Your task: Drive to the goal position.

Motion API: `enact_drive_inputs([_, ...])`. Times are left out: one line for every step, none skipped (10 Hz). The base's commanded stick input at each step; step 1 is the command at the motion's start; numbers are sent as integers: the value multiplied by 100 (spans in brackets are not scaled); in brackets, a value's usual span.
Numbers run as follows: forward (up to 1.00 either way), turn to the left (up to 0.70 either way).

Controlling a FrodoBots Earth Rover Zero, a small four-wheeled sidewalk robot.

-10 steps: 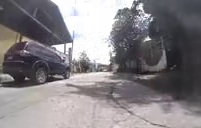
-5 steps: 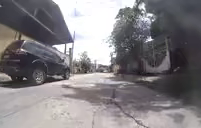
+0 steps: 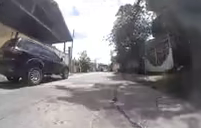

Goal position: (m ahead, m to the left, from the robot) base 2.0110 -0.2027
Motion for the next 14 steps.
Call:
enact_drive_inputs([50, -48])
enact_drive_inputs([50, -38])
enact_drive_inputs([50, -27])
enact_drive_inputs([50, -17])
enact_drive_inputs([50, -7])
enact_drive_inputs([50, 0])
enact_drive_inputs([50, 0])
enact_drive_inputs([50, 0])
enact_drive_inputs([50, 0])
enact_drive_inputs([50, 0])
enact_drive_inputs([50, 0])
enact_drive_inputs([50, 0])
enact_drive_inputs([50, 0])
enact_drive_inputs([50, 0])
